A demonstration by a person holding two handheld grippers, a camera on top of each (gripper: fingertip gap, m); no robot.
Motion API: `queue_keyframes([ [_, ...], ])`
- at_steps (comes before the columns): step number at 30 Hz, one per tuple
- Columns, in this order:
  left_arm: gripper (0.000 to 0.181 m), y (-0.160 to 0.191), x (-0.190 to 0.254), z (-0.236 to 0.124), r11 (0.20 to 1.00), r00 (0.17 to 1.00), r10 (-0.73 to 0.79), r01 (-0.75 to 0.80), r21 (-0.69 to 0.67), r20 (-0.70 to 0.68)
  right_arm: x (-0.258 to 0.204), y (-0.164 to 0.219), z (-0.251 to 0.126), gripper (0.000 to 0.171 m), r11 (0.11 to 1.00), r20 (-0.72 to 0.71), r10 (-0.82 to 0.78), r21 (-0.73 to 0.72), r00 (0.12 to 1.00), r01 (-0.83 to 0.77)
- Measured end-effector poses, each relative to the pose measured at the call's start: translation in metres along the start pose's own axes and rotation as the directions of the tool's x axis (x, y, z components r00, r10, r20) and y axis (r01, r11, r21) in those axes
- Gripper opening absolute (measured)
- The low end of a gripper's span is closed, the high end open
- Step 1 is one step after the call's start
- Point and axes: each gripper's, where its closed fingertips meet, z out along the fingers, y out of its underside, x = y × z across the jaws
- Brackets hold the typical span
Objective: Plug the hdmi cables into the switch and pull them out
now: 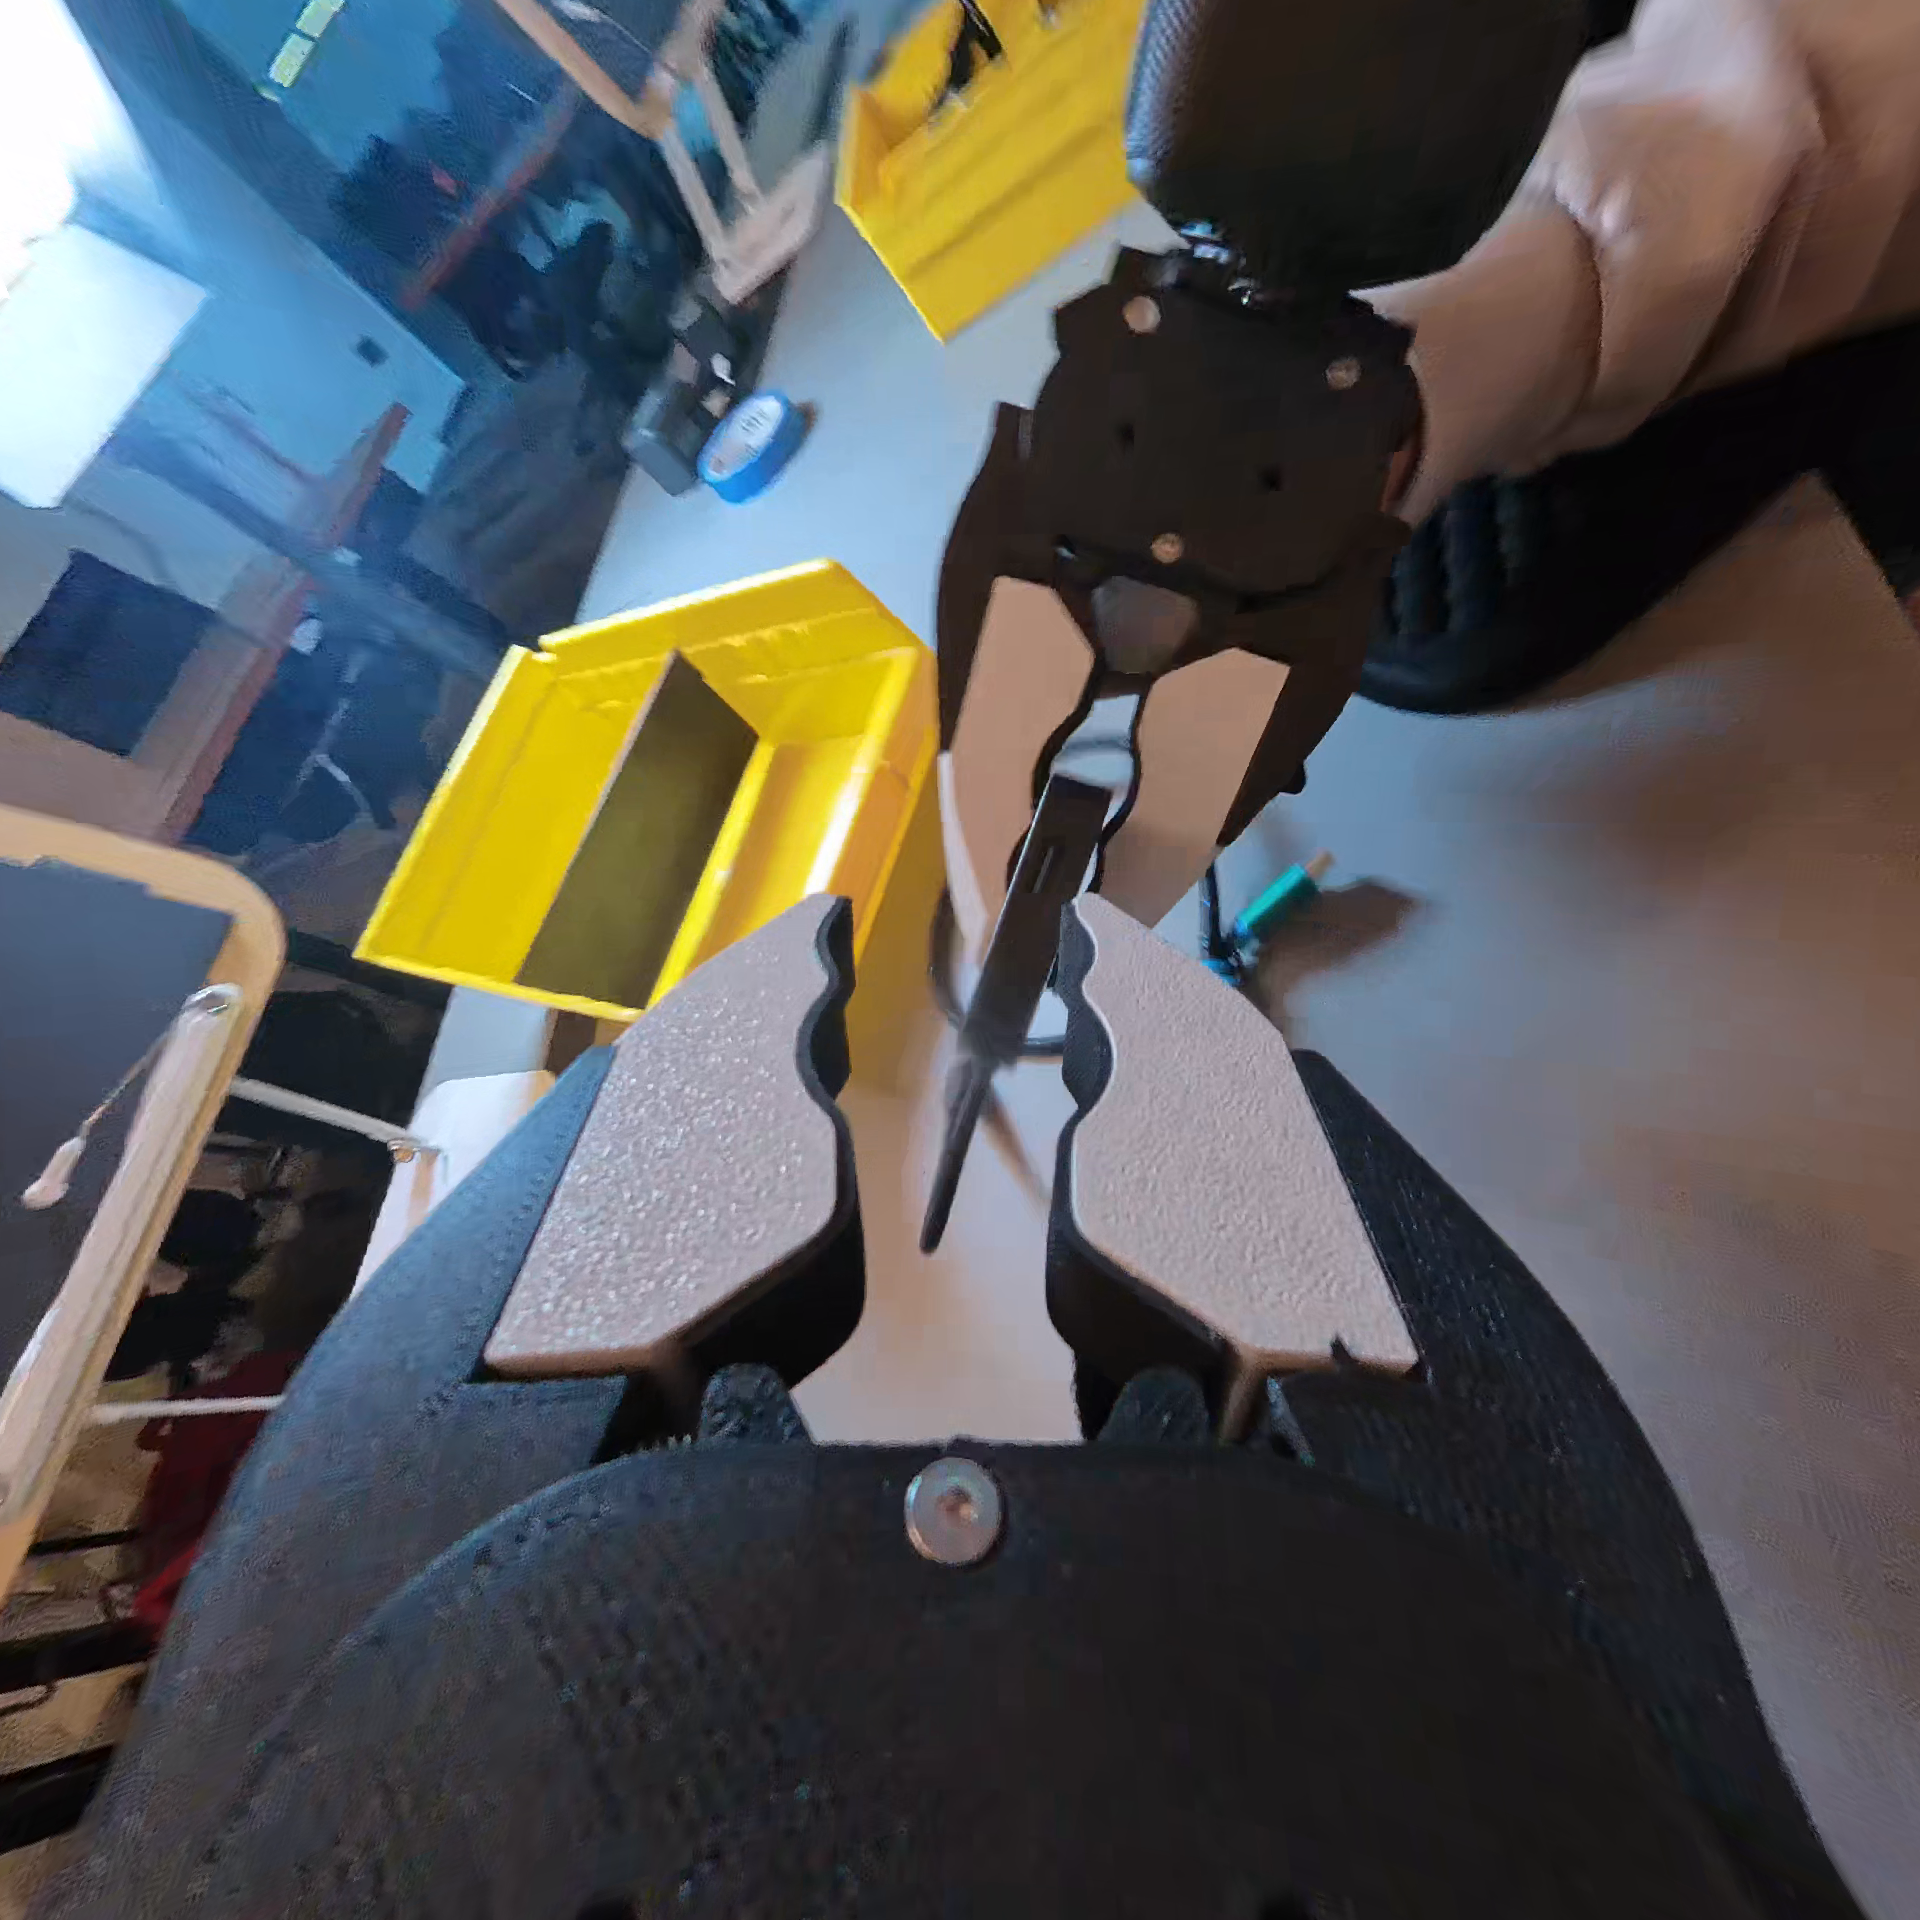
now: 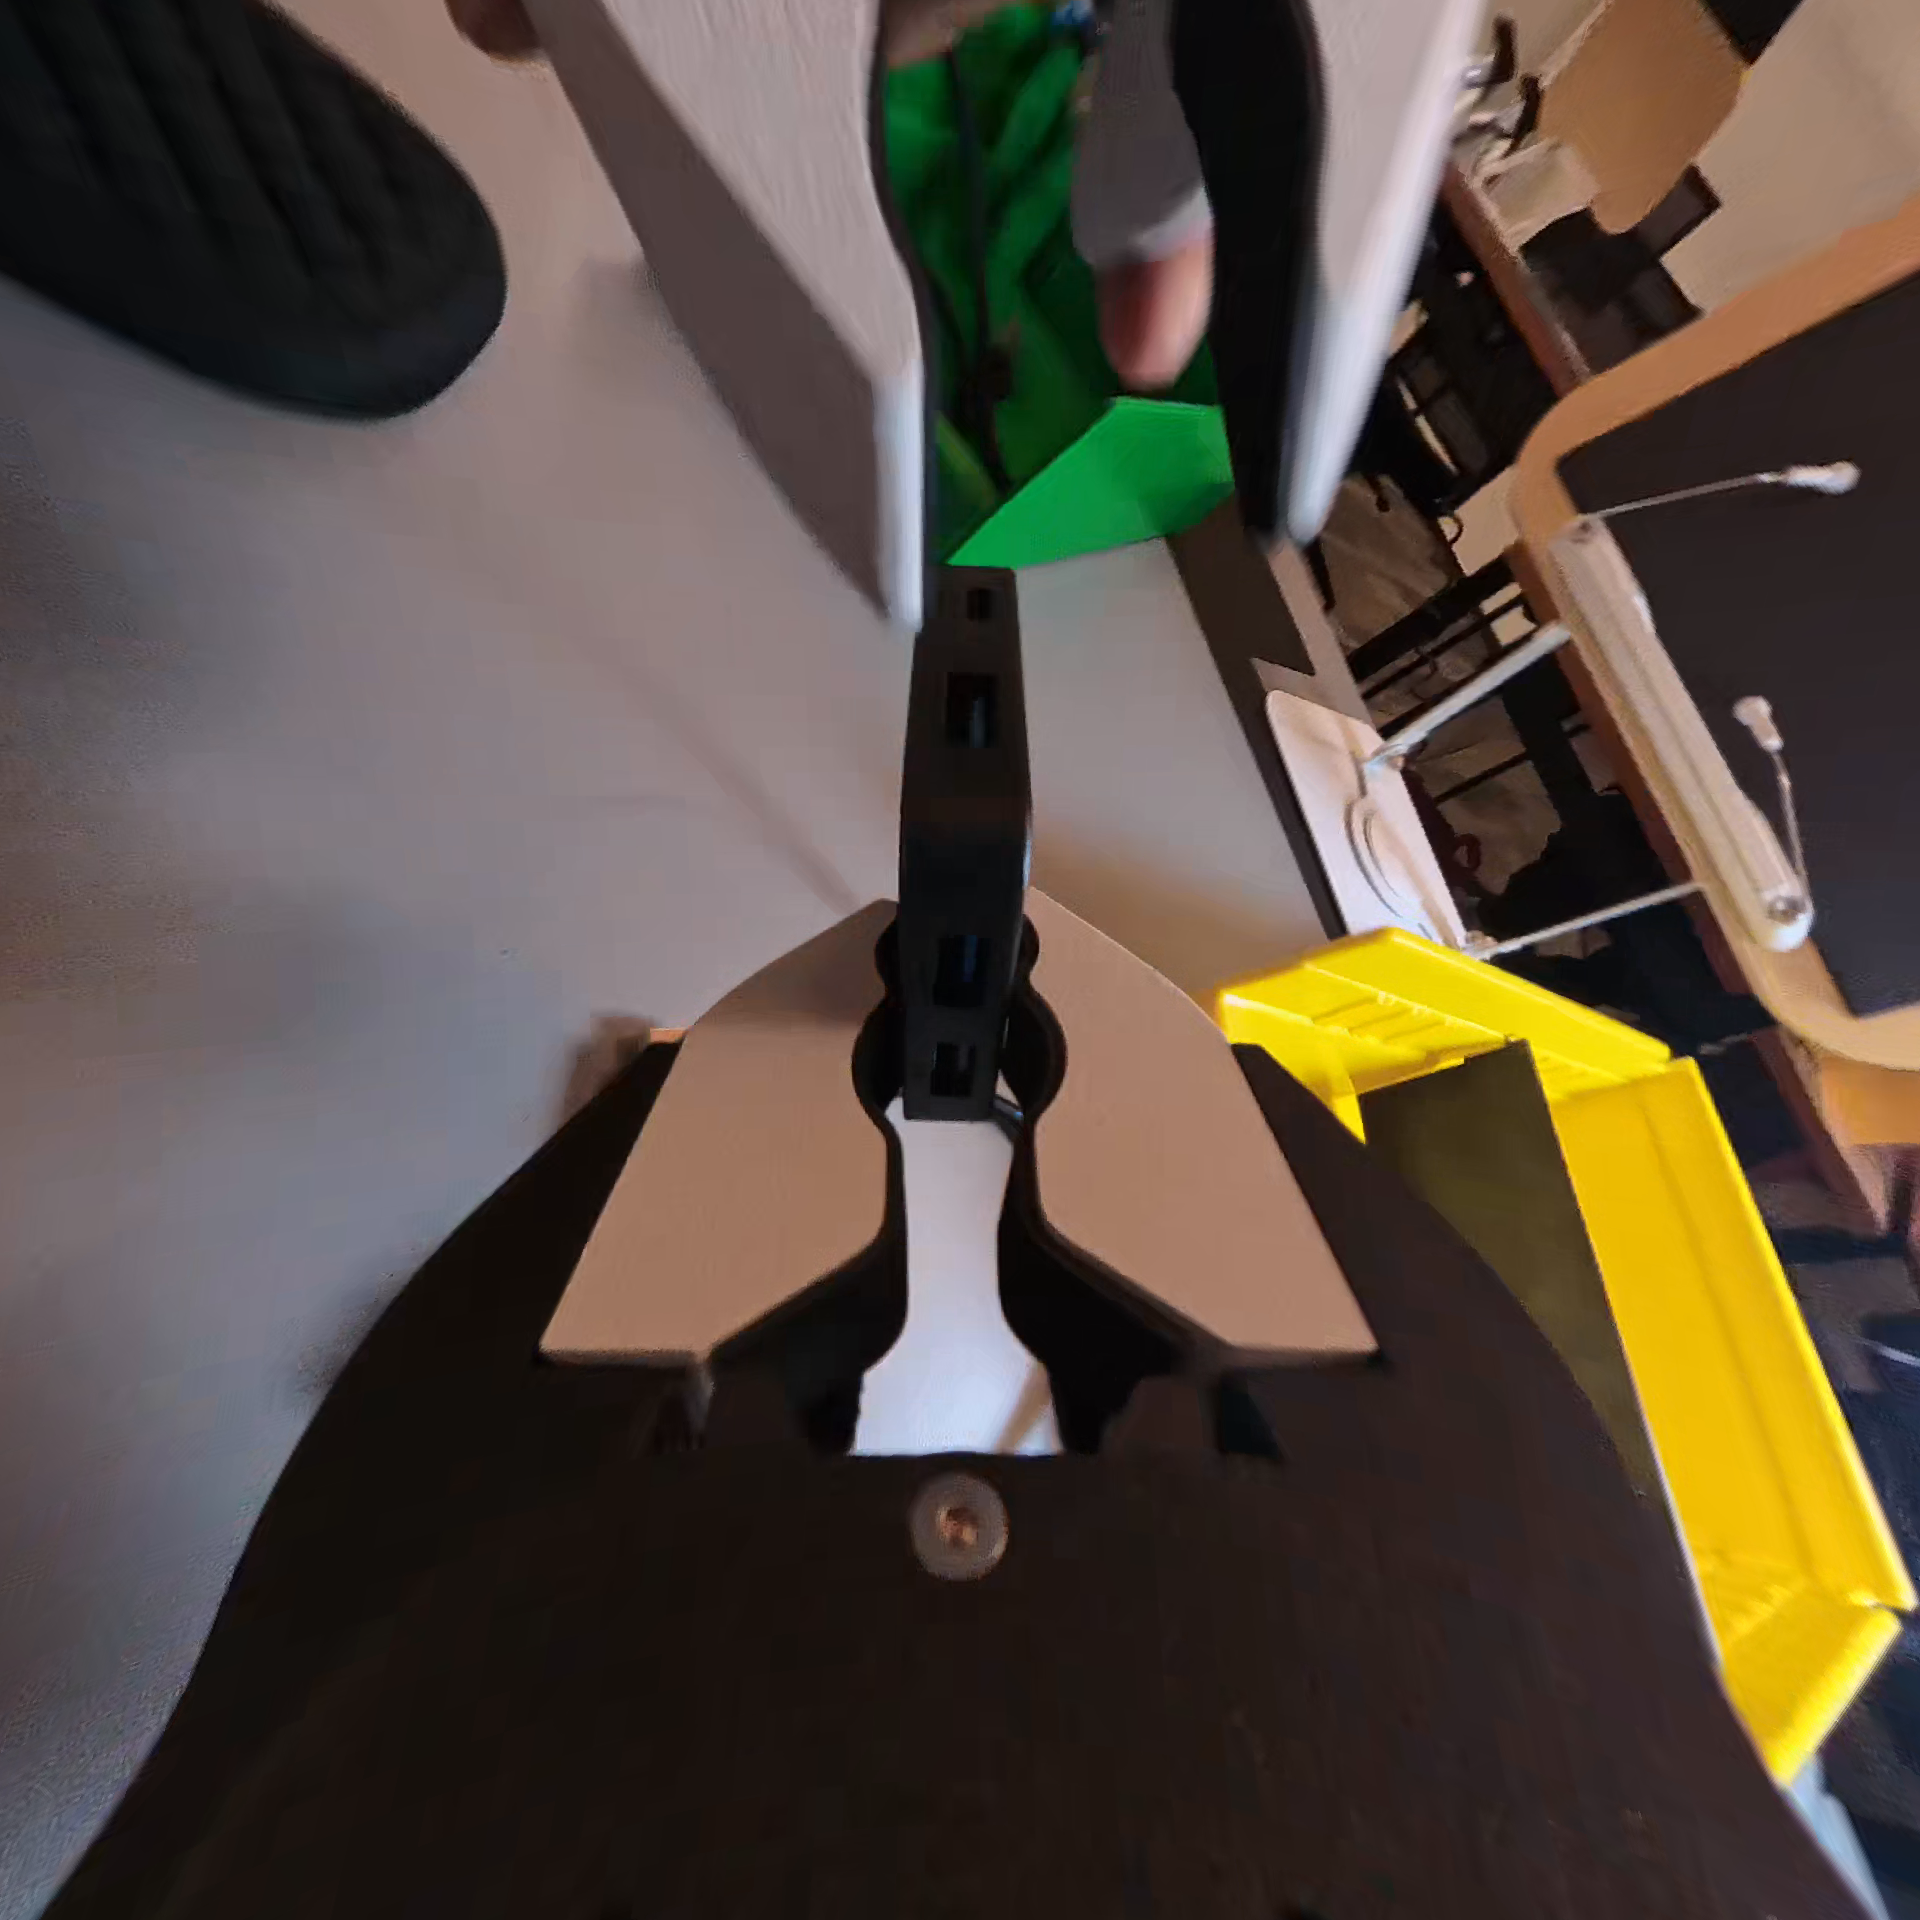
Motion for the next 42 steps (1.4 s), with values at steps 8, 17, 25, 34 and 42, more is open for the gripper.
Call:
queue_keyframes([
  [8,0.036,0.027,0.052,0.012,0.998,0.976,0.003,-0.016,-0.056,-0.22,-0.027,0.006,0.012,0.014,0.998,0.097,-0.042,-0.046,0.994,0.046],
  [17,0.025,0.045,0.024,0.014,1.0,1.0,0.012,-0.011,-0.02,0.02,-0.013,-0.009,0.002,0.014,0.999,0.027,-0.01,0.034,1.0,0.009],
  [25,0.032,0.081,-0.01,-0.025,0.955,0.955,-0.295,0.294,0.031,0.032,0.078,-0.02,-0.078,0.014,0.898,-0.209,0.276,0.405,0.938,-0.174],
  [34,0.041,0.084,0.083,0.076,0.977,0.966,-0.127,0.084,-0.194,-0.223,0.099,-0.018,-0.111,0.015,0.828,-0.249,0.365,0.527,0.897,-0.19],
  [42,0.021,0.085,0.084,0.094,0.976,0.974,-0.095,0.051,-0.211,-0.204,0.101,-0.011,-0.114,0.015,0.811,-0.215,0.399,0.535,0.891,-0.234],
])
